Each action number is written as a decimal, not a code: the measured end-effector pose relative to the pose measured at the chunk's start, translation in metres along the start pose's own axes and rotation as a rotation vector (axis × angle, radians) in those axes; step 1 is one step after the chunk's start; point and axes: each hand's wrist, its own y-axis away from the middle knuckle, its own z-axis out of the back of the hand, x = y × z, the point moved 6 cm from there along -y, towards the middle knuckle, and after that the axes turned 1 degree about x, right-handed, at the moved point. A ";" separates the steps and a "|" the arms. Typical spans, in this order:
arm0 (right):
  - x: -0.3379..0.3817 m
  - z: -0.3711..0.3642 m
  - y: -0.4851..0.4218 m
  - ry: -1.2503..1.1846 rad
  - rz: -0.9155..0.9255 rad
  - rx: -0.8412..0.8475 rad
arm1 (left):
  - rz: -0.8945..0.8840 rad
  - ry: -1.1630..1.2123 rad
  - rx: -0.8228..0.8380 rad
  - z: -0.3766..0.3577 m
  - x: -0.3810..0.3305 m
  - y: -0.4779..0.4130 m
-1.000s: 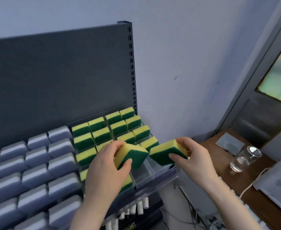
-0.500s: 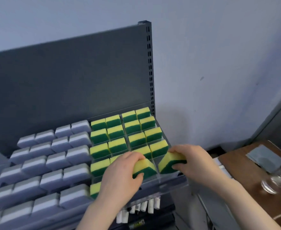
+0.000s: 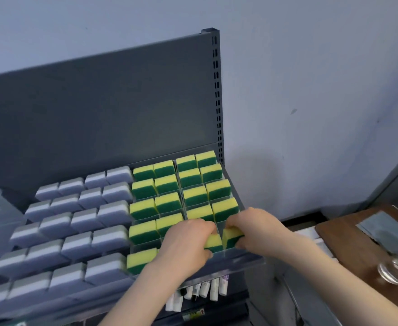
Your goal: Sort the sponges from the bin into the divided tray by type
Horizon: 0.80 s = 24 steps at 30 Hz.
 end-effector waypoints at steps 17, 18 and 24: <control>-0.003 -0.016 0.003 -0.026 0.069 -0.080 | 0.041 0.022 -0.116 -0.008 -0.006 0.006; -0.004 -0.015 0.004 -0.050 0.076 -0.098 | 0.046 0.055 -0.133 -0.007 -0.004 0.007; -0.004 0.008 0.016 -0.215 0.028 -0.300 | 0.123 0.222 -0.311 0.014 0.021 0.035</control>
